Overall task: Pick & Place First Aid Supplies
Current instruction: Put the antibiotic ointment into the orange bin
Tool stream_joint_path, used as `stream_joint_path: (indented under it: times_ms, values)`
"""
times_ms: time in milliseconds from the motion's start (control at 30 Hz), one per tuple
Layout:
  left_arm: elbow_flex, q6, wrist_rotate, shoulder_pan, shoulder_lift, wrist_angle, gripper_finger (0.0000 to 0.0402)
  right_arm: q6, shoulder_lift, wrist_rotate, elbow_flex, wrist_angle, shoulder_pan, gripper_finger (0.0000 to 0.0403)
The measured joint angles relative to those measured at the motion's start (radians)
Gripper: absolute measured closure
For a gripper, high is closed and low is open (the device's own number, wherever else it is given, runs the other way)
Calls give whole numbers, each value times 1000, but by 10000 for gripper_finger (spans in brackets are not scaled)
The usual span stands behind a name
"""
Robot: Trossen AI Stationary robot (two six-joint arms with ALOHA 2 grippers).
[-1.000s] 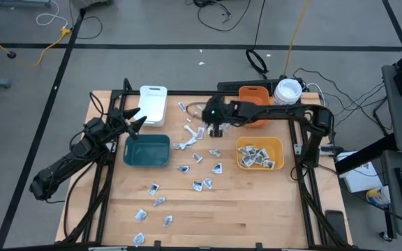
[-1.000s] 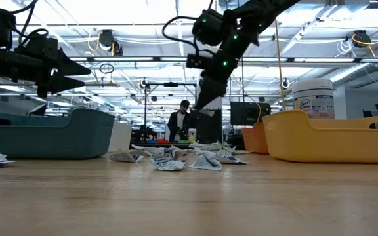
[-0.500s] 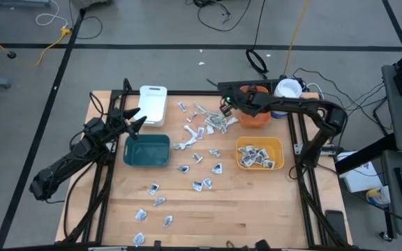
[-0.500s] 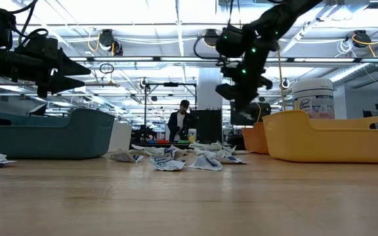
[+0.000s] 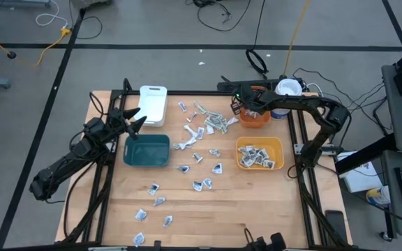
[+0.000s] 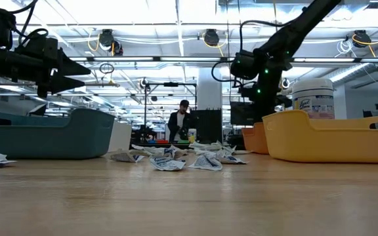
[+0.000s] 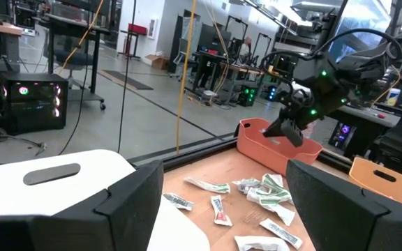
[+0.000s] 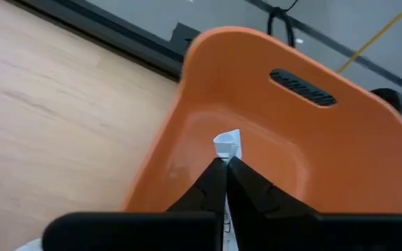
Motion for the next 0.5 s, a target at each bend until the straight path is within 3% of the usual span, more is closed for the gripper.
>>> stream_joint_path:
  times_ms: [167, 300, 500]
  values:
    - [0, 0, 0, 0, 0, 0, 96, -12, 0, -35, -2, 21, -7, 362]
    - [0, 0, 0, 0, 0, 0, 96, -19, 0, -106, -2, 39, -11, 311]
    - [0, 0, 0, 0, 0, 0, 96, 25, 0, -103, -2, 43, -25, 230]
